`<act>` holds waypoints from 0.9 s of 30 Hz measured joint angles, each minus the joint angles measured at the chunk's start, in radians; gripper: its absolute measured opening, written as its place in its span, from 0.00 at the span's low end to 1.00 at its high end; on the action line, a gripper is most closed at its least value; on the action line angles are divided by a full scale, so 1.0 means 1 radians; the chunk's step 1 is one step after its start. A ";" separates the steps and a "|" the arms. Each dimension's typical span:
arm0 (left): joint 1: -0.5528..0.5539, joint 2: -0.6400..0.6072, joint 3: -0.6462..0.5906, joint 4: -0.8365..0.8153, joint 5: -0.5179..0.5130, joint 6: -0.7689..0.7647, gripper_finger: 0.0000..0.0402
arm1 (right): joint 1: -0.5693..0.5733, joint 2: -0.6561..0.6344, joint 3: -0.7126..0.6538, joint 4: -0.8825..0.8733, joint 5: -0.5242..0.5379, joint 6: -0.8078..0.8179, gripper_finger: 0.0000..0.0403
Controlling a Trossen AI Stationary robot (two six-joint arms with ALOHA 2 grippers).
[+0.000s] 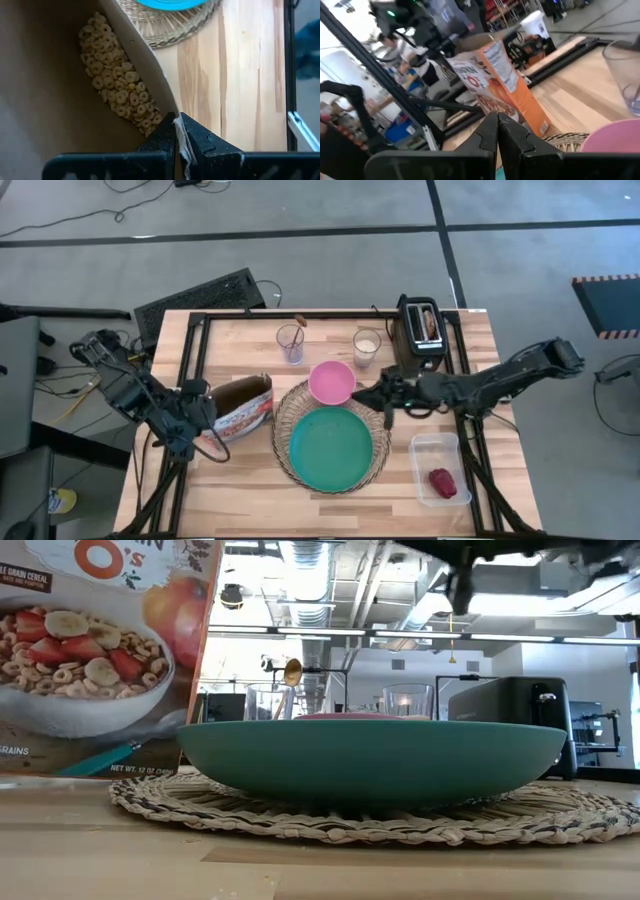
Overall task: Arrange a breakfast setting
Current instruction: Pour the cereal from the orange cereal box into the pink bowl
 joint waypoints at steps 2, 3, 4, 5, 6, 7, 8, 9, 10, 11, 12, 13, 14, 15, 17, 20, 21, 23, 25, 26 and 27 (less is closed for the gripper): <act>0.000 0.006 0.000 -0.001 0.003 0.024 0.00 | -0.001 0.068 0.045 0.002 0.000 0.000 0.11; 0.000 0.008 0.000 -0.002 0.005 0.030 0.00 | -0.001 0.100 0.067 0.000 -0.001 0.000 0.11; 0.000 0.012 0.000 -0.001 0.006 0.033 0.00 | -0.003 0.134 0.092 0.000 -0.006 -0.005 0.13; 0.000 0.013 0.000 -0.001 0.008 0.034 0.00 | -0.005 0.168 0.117 0.001 -0.017 -0.014 0.14; 0.000 0.014 0.000 -0.001 0.012 0.034 0.00 | -0.009 0.199 0.142 -0.001 -0.025 -0.023 0.16; 0.000 0.013 0.000 -0.002 0.014 0.034 0.00 | -0.011 0.229 0.167 -0.002 -0.029 -0.027 0.19; 0.001 0.012 0.000 -0.003 0.016 0.034 0.00 | -0.014 0.259 0.192 -0.001 -0.032 -0.031 0.21; 0.001 0.012 0.000 -0.003 0.018 0.035 0.00 | -0.017 0.286 0.217 0.001 -0.035 -0.034 0.24; 0.001 0.013 0.000 -0.002 0.020 0.035 0.00 | -0.023 0.313 0.240 0.001 -0.039 -0.039 0.28; 0.001 0.013 0.000 -0.003 0.022 0.035 0.00 | -0.029 0.339 0.263 0.000 -0.048 -0.047 0.32; 0.001 0.013 0.000 -0.003 0.022 0.035 0.00 | -0.036 0.364 0.286 0.000 -0.063 -0.058 0.36; 0.001 0.013 0.000 -0.003 0.024 0.035 0.00 | -0.044 0.388 0.309 -0.002 -0.079 -0.070 0.40; 0.001 0.013 0.000 -0.003 0.025 0.035 0.00 | -0.053 0.411 0.332 -0.007 -0.101 -0.079 0.45; 0.001 0.012 0.000 -0.002 0.027 0.035 0.00 | -0.063 0.433 0.355 -0.010 -0.125 -0.086 0.49; 0.001 0.013 0.000 -0.003 0.029 0.035 0.00 | -0.083 0.480 0.403 -0.013 -0.168 -0.087 0.58; 0.001 0.013 0.000 -0.003 0.030 0.034 0.00 | -0.108 0.549 0.479 -0.055 -0.184 -0.100 0.69; 0.001 0.012 0.000 -0.003 0.030 0.034 0.00 | -0.115 0.573 0.506 -0.070 -0.187 -0.117 0.72; 0.001 0.012 0.000 -0.003 0.030 0.034 0.00 | -0.128 0.621 0.553 -0.104 -0.203 -0.167 0.76; 0.001 0.012 0.000 -0.003 0.031 0.034 0.00 | -0.140 0.666 0.603 -0.114 -0.237 -0.226 0.78; 0.001 0.012 0.000 -0.003 0.032 0.033 0.00 | -0.146 0.689 0.627 -0.124 -0.254 -0.254 0.78; 0.001 0.012 0.000 -0.003 0.033 0.032 0.00 | -0.152 0.709 0.653 -0.124 -0.263 -0.279 0.79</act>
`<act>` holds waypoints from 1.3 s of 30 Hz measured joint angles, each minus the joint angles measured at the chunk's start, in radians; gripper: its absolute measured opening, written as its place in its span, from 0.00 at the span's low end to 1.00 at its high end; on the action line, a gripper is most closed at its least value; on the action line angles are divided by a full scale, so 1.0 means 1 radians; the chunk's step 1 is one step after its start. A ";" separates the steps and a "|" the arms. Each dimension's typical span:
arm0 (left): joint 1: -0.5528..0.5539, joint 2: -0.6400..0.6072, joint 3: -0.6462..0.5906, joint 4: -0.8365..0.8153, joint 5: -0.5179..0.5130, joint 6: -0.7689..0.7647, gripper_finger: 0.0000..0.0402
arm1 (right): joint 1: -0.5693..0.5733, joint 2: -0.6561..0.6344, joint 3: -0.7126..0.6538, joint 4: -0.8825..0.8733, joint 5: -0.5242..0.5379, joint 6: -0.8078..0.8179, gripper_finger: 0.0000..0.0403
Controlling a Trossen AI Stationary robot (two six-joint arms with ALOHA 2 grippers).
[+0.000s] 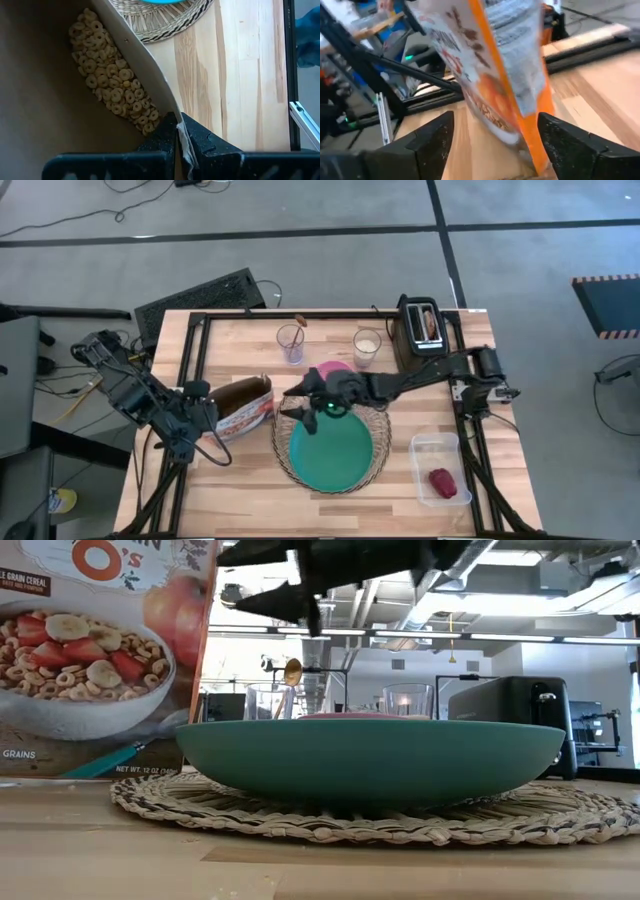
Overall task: Arrange a breakfast setting
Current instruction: Pour the cereal from the orange cereal box into the pink bowl
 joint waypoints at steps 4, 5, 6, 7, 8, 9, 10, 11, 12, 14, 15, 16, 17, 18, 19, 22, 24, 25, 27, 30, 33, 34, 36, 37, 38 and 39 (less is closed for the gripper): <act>0.001 0.000 0.000 0.000 0.018 0.000 0.00 | -0.024 0.065 0.076 -0.038 -0.004 -0.094 0.79; 0.001 0.000 0.000 0.000 0.022 0.001 0.00 | -0.030 0.077 0.086 -0.054 -0.004 -0.114 0.79; 0.000 0.000 0.000 0.000 0.023 0.001 0.00 | -0.037 0.087 0.097 -0.072 -0.007 -0.131 0.79; 0.000 0.000 0.000 0.000 0.023 0.002 0.00 | -0.047 0.101 0.109 -0.070 -0.017 -0.146 0.79; 0.000 0.000 0.000 0.000 0.024 0.000 0.00 | -0.054 0.114 0.119 -0.062 -0.028 -0.155 0.79; 0.001 0.000 0.000 0.000 0.024 -0.002 0.00 | -0.062 0.124 0.125 -0.060 -0.043 -0.163 0.79; 0.000 0.000 0.000 0.000 0.024 -0.002 0.00 | -0.070 0.132 0.134 -0.058 -0.061 -0.164 0.79; 0.000 0.000 0.000 0.000 0.024 -0.002 0.00 | -0.076 0.145 0.143 -0.050 -0.079 -0.167 0.79; 0.000 0.000 0.000 0.000 0.025 -0.002 0.00 | -0.081 0.157 0.154 -0.045 -0.102 -0.167 0.79; 0.000 0.000 0.000 0.000 0.024 -0.001 0.00 | -0.091 0.182 0.180 -0.036 -0.151 -0.174 0.79; 0.000 0.000 0.000 0.000 0.024 0.001 0.00 | -0.095 0.197 0.193 -0.036 -0.169 -0.179 0.79; 0.000 0.000 0.000 -0.001 0.024 0.005 0.00 | -0.098 0.211 0.208 -0.037 -0.184 -0.188 0.79; 0.000 0.000 0.000 -0.001 0.023 0.011 0.00 | -0.099 0.225 0.222 -0.037 -0.199 -0.197 0.79; 0.000 0.000 0.000 0.000 0.022 0.014 0.00 | -0.099 0.239 0.235 -0.039 -0.208 -0.206 0.79; 0.000 0.000 0.000 0.000 0.022 0.017 0.00 | -0.099 0.253 0.248 -0.039 -0.215 -0.208 0.79; 0.000 0.000 0.000 -0.001 0.022 0.018 0.00 | -0.099 0.287 0.284 -0.037 -0.246 -0.211 0.79; 0.000 0.000 0.000 -0.002 0.022 0.018 0.00 | -0.100 0.292 0.298 -0.044 -0.262 -0.211 0.79; 0.000 0.000 0.000 -0.002 0.022 0.018 0.00 | -0.100 0.293 0.299 -0.045 -0.271 -0.212 0.79; 0.000 0.000 0.000 -0.003 0.022 0.017 0.00 | -0.098 0.293 0.300 -0.047 -0.279 -0.228 0.79; 0.000 0.000 0.000 -0.003 0.019 0.017 0.00 | -0.098 0.293 0.301 -0.055 -0.279 -0.252 0.78; 0.000 0.000 0.000 -0.003 0.014 0.016 0.00 | -0.098 0.293 0.301 -0.056 -0.279 -0.252 0.74; 0.000 0.000 0.000 -0.003 0.010 0.015 0.00 | -0.098 0.293 0.301 -0.057 -0.279 -0.252 0.72; 0.000 0.000 0.000 -0.003 0.000 0.014 0.00 | -0.098 0.293 0.301 -0.059 -0.279 -0.252 0.67; 0.000 0.000 0.000 -0.003 -0.003 0.013 0.00 | -0.098 0.293 0.301 -0.060 -0.280 -0.252 0.63; 0.000 0.000 0.000 -0.003 -0.006 0.010 0.00 | -0.098 0.293 0.301 -0.060 -0.280 -0.252 0.59; 0.000 0.000 0.000 -0.003 -0.008 0.006 0.00 | -0.098 0.293 0.301 -0.061 -0.281 -0.252 0.55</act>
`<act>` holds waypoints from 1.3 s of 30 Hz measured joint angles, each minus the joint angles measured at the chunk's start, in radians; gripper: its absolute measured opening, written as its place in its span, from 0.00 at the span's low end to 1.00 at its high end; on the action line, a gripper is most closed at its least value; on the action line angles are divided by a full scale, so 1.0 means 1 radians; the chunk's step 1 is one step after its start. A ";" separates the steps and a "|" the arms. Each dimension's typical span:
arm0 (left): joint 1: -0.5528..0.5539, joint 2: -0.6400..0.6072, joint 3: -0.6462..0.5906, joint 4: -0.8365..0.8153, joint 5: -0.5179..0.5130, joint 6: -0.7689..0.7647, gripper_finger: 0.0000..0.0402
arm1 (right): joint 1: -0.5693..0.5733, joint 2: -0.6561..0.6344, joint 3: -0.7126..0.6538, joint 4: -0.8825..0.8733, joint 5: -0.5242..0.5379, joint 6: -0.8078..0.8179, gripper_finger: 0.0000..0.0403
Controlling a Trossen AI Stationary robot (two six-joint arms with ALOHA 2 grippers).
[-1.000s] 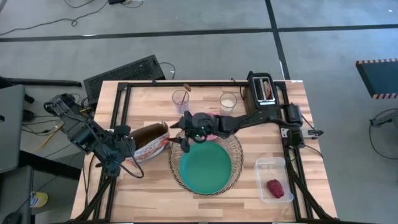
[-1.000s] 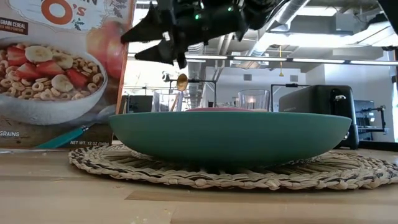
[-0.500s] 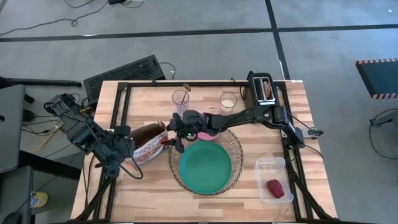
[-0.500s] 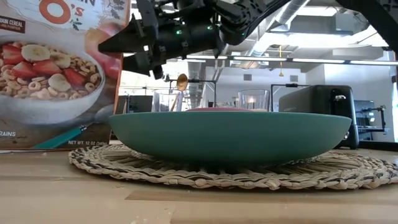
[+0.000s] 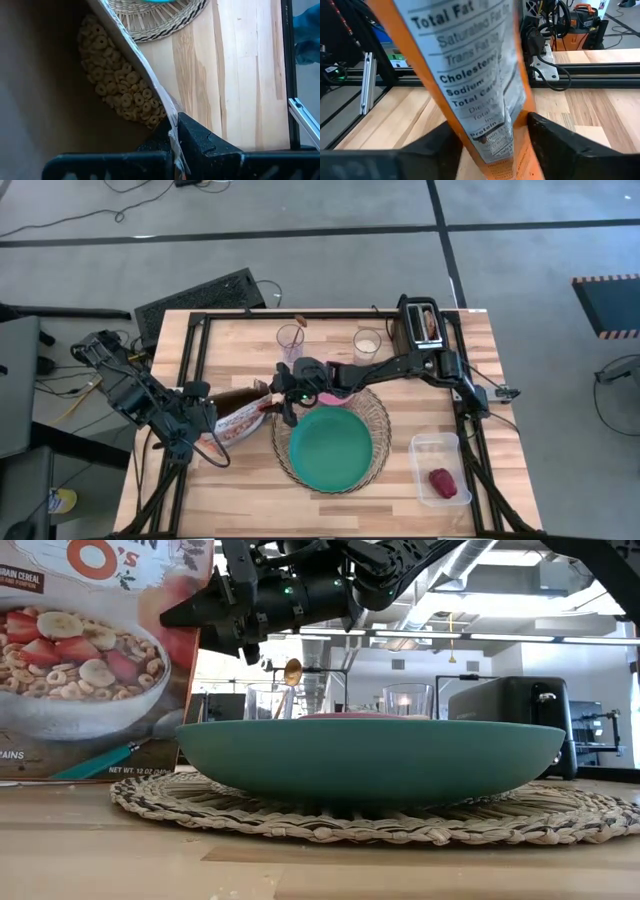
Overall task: Arrange a breakfast setting
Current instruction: Pour the cereal from the orange cereal box into the pink bowl
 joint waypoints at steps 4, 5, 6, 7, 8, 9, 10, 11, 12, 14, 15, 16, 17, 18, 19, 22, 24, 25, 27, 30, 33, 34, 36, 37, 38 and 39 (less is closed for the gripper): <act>0.000 0.000 0.000 0.000 -0.003 -0.023 0.00 | 0.001 0.000 0.000 -0.001 -0.003 0.000 0.36; 0.000 0.000 0.000 0.000 -0.003 -0.030 0.00 | 0.001 0.000 0.000 -0.001 -0.003 -0.001 0.31; 0.001 0.000 0.000 -0.002 -0.003 -0.032 0.00 | 0.002 0.000 0.000 0.000 -0.003 -0.005 0.26; 0.001 0.000 0.000 -0.004 -0.004 -0.033 0.00 | 0.002 0.000 0.000 -0.001 -0.004 -0.005 0.22; 0.001 0.000 0.000 -0.005 -0.004 -0.033 0.00 | 0.002 0.000 0.000 -0.001 -0.005 -0.005 0.18; 0.001 0.000 0.000 -0.005 -0.004 -0.034 0.00 | 0.002 0.000 0.000 -0.001 -0.006 -0.005 0.15; 0.001 0.000 0.000 -0.005 -0.004 -0.035 0.00 | 0.002 0.000 0.000 -0.001 -0.006 -0.005 0.12; 0.001 0.000 0.000 -0.004 -0.004 -0.037 0.00 | 0.002 0.000 0.000 -0.002 -0.006 -0.004 0.10; 0.001 0.000 0.000 -0.004 -0.004 -0.038 0.00 | 0.002 0.000 0.000 -0.002 -0.006 -0.004 0.09; 0.001 0.000 0.002 -0.008 -0.001 -0.038 0.00 | 0.002 -0.001 0.000 -0.002 -0.006 -0.004 0.06; 0.001 0.000 0.006 -0.012 0.000 -0.038 0.00 | 0.002 -0.005 0.000 -0.004 -0.006 -0.003 0.06; 0.001 0.000 0.012 -0.017 0.003 -0.039 0.00 | 0.002 -0.008 0.000 -0.007 -0.006 -0.003 0.06; 0.001 0.000 0.021 -0.018 0.006 -0.041 0.00 | 0.003 -0.010 0.000 -0.006 -0.006 -0.002 0.06; 0.001 0.000 0.030 -0.018 0.008 -0.041 0.00 | 0.003 -0.011 0.000 -0.002 -0.005 0.000 0.06; 0.001 0.000 0.039 -0.019 0.009 -0.041 0.00 | 0.003 -0.011 0.004 -0.004 -0.006 0.002 0.06; 0.001 0.000 0.079 -0.020 0.011 -0.045 0.00 | 0.003 -0.036 0.021 -0.049 -0.006 0.003 0.06; 0.001 -0.006 0.108 -0.017 0.011 -0.045 0.00 | 0.002 -0.040 0.038 -0.059 -0.006 0.000 0.06; 0.001 -0.008 0.118 -0.021 0.010 -0.048 0.00 | 0.002 -0.045 0.043 -0.063 -0.005 0.000 0.06; 0.001 -0.016 0.133 -0.019 -0.001 -0.085 0.00 | 0.003 -0.068 0.050 -0.106 -0.003 0.001 0.06; 0.001 -0.042 0.146 -0.018 -0.026 -0.140 0.01 | 0.010 -0.109 0.058 -0.150 0.003 0.008 0.06; 0.001 -0.066 0.153 -0.008 -0.039 -0.176 0.06 | 0.016 -0.173 0.058 -0.229 0.036 0.009 0.06; 0.002 -0.075 0.153 -0.011 -0.045 -0.189 0.09 | 0.020 -0.197 0.058 -0.267 0.049 0.009 0.06; 0.002 -0.095 0.154 -0.013 -0.044 -0.216 0.14 | 0.025 -0.237 0.059 -0.317 0.079 0.004 0.06; 0.002 -0.102 0.157 -0.012 -0.044 -0.217 0.17 | 0.029 -0.258 0.060 -0.339 0.091 0.004 0.06; 0.002 -0.107 0.164 -0.010 -0.053 -0.215 0.19 | 0.032 -0.283 0.060 -0.372 0.095 0.005 0.06; 0.004 -0.108 0.173 -0.002 -0.068 -0.215 0.21 | 0.037 -0.303 0.060 -0.399 0.108 0.006 0.06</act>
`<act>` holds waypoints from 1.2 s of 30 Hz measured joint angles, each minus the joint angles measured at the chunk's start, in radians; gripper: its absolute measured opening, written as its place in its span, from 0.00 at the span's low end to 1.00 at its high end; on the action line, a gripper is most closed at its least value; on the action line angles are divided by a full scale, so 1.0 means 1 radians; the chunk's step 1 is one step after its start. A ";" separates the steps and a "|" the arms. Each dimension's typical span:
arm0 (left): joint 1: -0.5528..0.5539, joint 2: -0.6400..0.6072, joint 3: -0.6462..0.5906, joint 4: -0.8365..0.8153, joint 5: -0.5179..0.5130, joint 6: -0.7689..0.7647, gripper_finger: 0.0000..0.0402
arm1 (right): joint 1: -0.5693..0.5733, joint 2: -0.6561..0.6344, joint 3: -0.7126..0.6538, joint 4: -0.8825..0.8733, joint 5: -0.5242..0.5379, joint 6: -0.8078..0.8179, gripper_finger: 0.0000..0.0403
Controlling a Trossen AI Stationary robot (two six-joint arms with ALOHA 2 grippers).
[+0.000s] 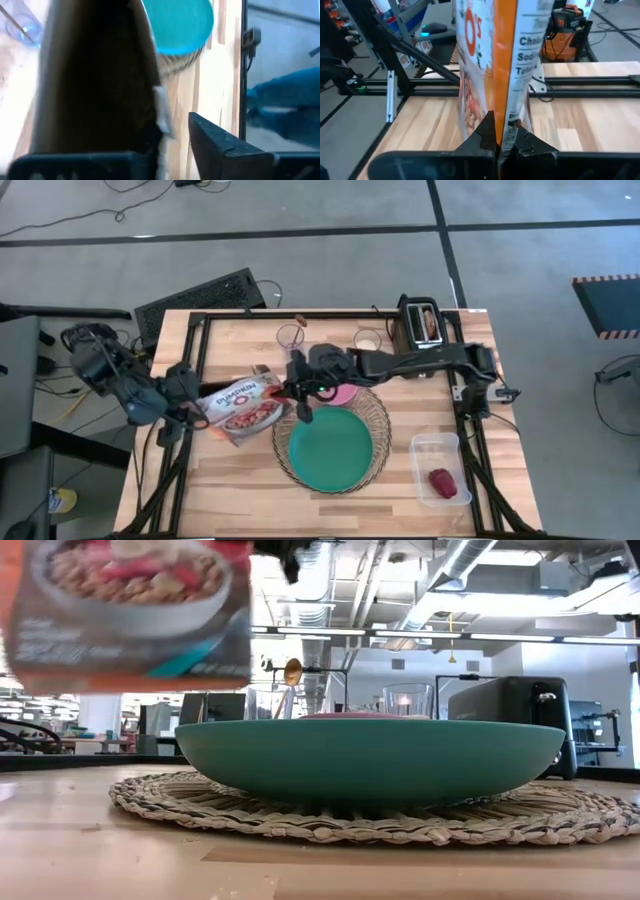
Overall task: Arrange a breakfast setting
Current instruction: Pour the cereal from the orange cereal box into the pink bowl
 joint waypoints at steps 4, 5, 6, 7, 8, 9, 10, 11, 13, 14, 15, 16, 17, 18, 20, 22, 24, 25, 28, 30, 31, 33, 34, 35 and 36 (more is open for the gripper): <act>0.006 -0.009 0.052 0.048 -0.080 0.060 0.28 | 0.019 -0.075 0.001 -0.082 0.042 0.014 0.06; 0.006 -0.009 0.070 0.062 -0.103 0.083 0.29 | 0.025 -0.089 0.002 -0.095 0.052 0.018 0.06; 0.006 -0.007 0.088 0.067 -0.132 0.111 0.29 | 0.030 -0.108 0.002 -0.107 0.061 0.029 0.06; 0.006 -0.005 0.105 0.076 -0.160 0.137 0.30 | 0.034 -0.126 0.002 -0.121 0.066 0.035 0.06; 0.006 -0.003 0.122 0.093 -0.183 0.161 0.30 | 0.036 -0.135 0.002 -0.126 0.071 0.039 0.06; 0.006 -0.003 0.137 0.107 -0.206 0.187 0.30 | 0.038 -0.143 0.002 -0.129 0.076 0.042 0.06; 0.006 -0.002 0.148 0.119 -0.231 0.219 0.30 | 0.041 -0.157 0.002 -0.137 0.079 0.050 0.06; 0.006 -0.002 0.158 0.137 -0.255 0.251 0.30 | 0.043 -0.169 0.002 -0.150 0.085 0.056 0.06; 0.006 -0.003 0.170 0.191 -0.306 0.310 0.30 | 0.045 -0.174 0.002 -0.154 0.097 0.067 0.06; 0.005 -0.005 0.173 0.212 -0.328 0.342 0.30 | 0.047 -0.182 0.003 -0.159 0.102 0.077 0.06; 0.005 -0.006 0.175 0.234 -0.344 0.375 0.30 | 0.048 -0.193 0.002 -0.172 0.106 0.081 0.06; 0.005 -0.006 0.178 0.266 -0.365 0.409 0.30 | 0.048 -0.195 0.002 -0.177 0.107 0.082 0.06; 0.005 -0.010 0.179 0.293 -0.385 0.437 0.30 | 0.050 -0.189 0.002 -0.193 0.105 0.082 0.06; 0.004 -0.012 0.180 0.318 -0.406 0.465 0.30 | 0.051 -0.192 0.001 -0.200 0.103 0.091 0.06; 0.004 -0.010 0.180 0.368 -0.437 0.510 0.30 | 0.054 -0.196 -0.001 -0.215 0.111 0.098 0.06; 0.004 -0.008 0.180 0.415 -0.451 0.540 0.30 | 0.054 -0.185 -0.001 -0.220 0.117 0.101 0.06; 0.005 -0.002 0.180 0.459 -0.461 0.572 0.30 | 0.054 -0.197 -0.001 -0.235 0.126 0.107 0.06; 0.005 -0.001 0.179 0.474 -0.460 0.579 0.30 | 0.054 -0.197 -0.001 -0.242 0.126 0.108 0.06; 0.004 -0.002 0.179 0.496 -0.466 0.582 0.30 | 0.054 -0.227 -0.001 -0.253 0.138 0.108 0.06; 0.004 -0.011 0.179 0.499 -0.471 0.582 0.30 | 0.054 -0.249 -0.001 -0.280 0.140 0.108 0.06; 0.004 -0.012 0.179 0.498 -0.471 0.582 0.30 | 0.055 -0.276 -0.001 -0.286 0.150 0.108 0.06; 0.005 -0.016 0.179 0.499 -0.484 0.583 0.30 | 0.055 -0.312 -0.001 -0.323 0.163 0.109 0.06; 0.005 -0.016 0.179 0.500 -0.499 0.588 0.30 | 0.055 -0.332 0.000 -0.333 0.164 0.110 0.06; 0.005 -0.017 0.179 0.505 -0.519 0.589 0.30 | 0.056 -0.365 0.000 -0.348 0.173 0.110 0.06; 0.005 -0.017 0.179 0.511 -0.540 0.586 0.30 | 0.056 -0.389 0.000 -0.377 0.187 0.110 0.06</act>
